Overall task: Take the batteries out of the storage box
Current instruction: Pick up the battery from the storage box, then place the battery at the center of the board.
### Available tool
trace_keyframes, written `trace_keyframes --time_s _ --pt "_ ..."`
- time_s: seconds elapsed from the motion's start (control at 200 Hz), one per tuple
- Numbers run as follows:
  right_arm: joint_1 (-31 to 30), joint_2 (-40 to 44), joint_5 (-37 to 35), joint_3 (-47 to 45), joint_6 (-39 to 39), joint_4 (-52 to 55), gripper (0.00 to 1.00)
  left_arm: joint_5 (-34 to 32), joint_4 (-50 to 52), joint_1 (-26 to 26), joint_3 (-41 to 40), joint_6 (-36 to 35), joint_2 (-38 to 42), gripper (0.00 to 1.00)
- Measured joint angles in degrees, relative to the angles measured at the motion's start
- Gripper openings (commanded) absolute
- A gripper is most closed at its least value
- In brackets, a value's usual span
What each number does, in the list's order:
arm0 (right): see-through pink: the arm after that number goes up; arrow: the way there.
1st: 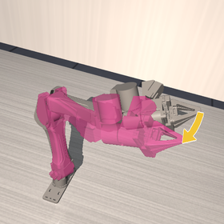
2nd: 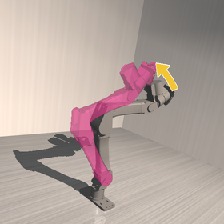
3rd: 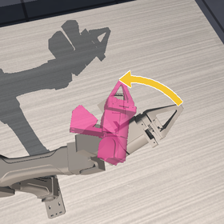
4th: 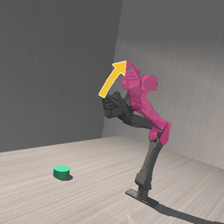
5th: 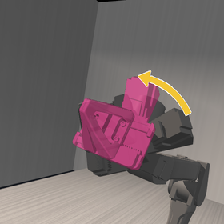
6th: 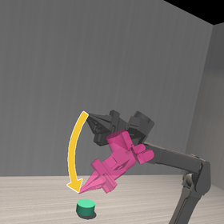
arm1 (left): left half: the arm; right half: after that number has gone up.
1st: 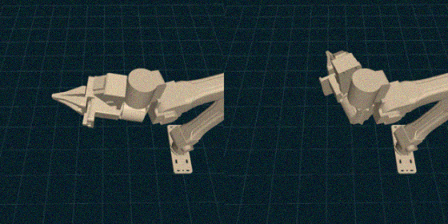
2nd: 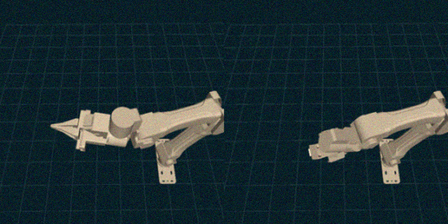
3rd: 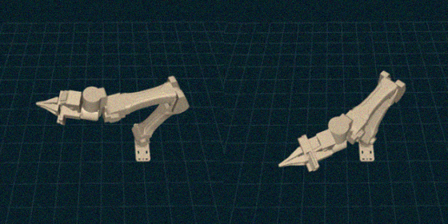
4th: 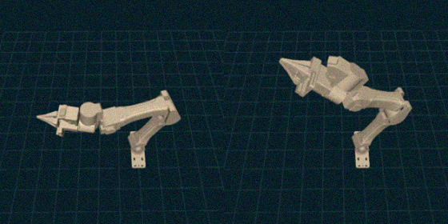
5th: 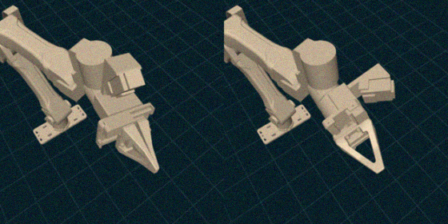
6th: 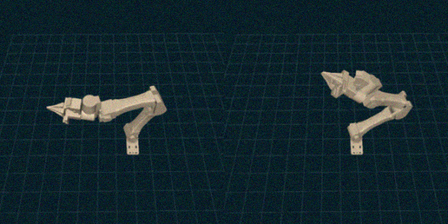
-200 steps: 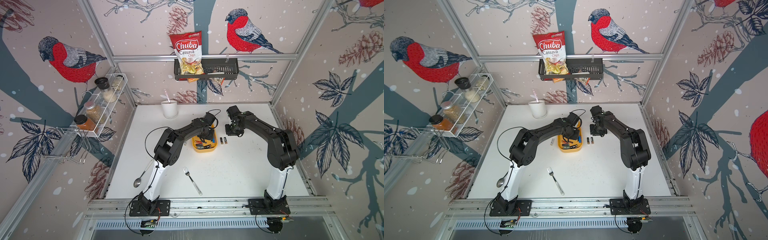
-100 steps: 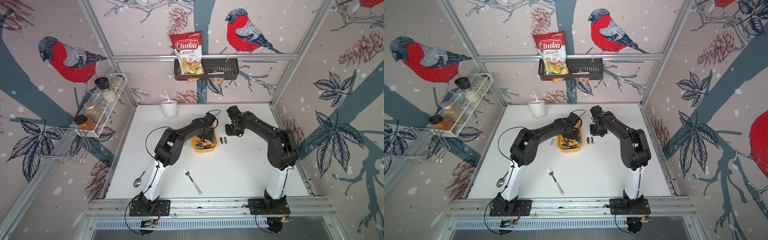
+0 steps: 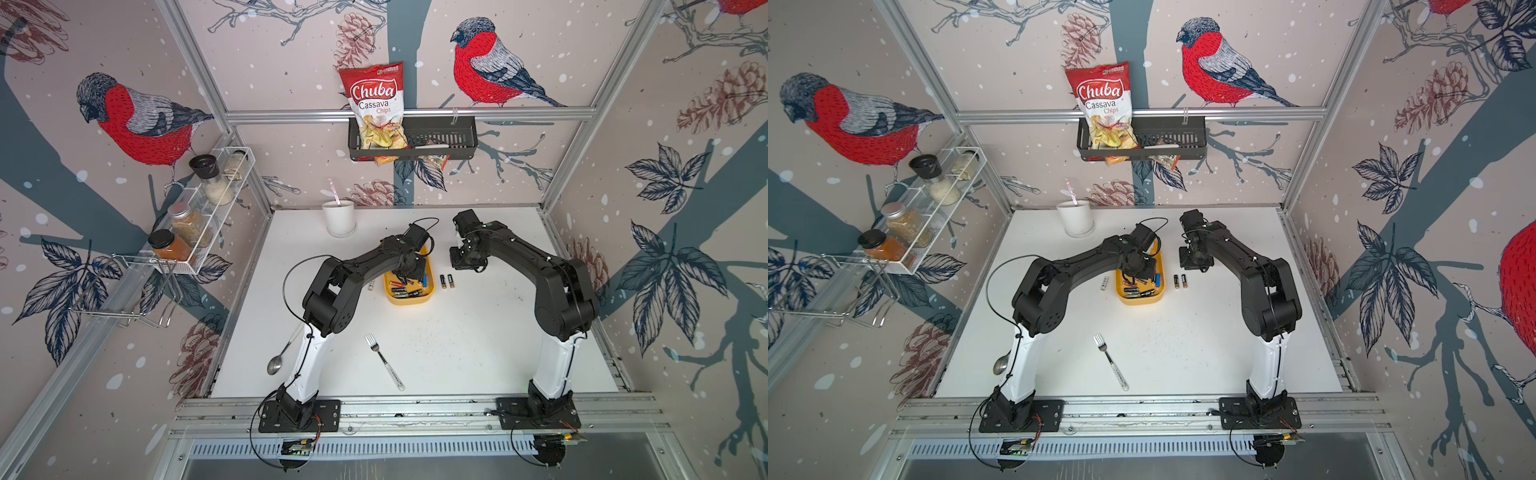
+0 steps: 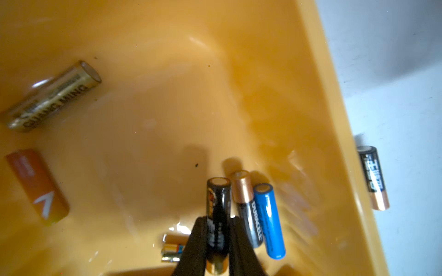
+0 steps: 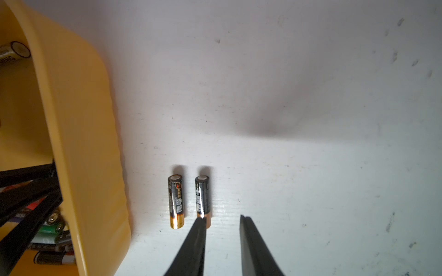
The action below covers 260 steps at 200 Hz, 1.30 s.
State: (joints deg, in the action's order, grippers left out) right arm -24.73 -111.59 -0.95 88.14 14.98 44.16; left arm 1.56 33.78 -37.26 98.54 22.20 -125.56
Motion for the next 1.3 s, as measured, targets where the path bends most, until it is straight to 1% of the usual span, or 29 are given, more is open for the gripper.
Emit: trace_keyframes --time_s 0.225,0.45,0.885,1.096,1.301 --pt "-0.63 -0.46 0.02 1.29 0.02 0.07 0.31 1.97 -1.07 2.1 -3.98 0.39 4.81 0.19" --pt "-1.44 -1.68 0.02 3.89 0.02 0.55 0.31 4.35 -3.54 5.81 -10.12 0.55 12.35 0.2" --pt "-2.67 -4.02 0.02 7.67 0.02 1.88 0.31 4.39 -4.96 13.97 -20.0 -0.72 23.26 0.2" --pt "-2.99 -4.39 0.02 8.28 0.04 2.89 0.31 4.13 -5.66 17.2 -25.46 -2.1 25.16 0.2" --pt "-3.15 -4.39 -0.02 8.31 0.07 3.04 0.31 3.52 -6.71 18.01 -30.1 -3.65 24.52 0.2"
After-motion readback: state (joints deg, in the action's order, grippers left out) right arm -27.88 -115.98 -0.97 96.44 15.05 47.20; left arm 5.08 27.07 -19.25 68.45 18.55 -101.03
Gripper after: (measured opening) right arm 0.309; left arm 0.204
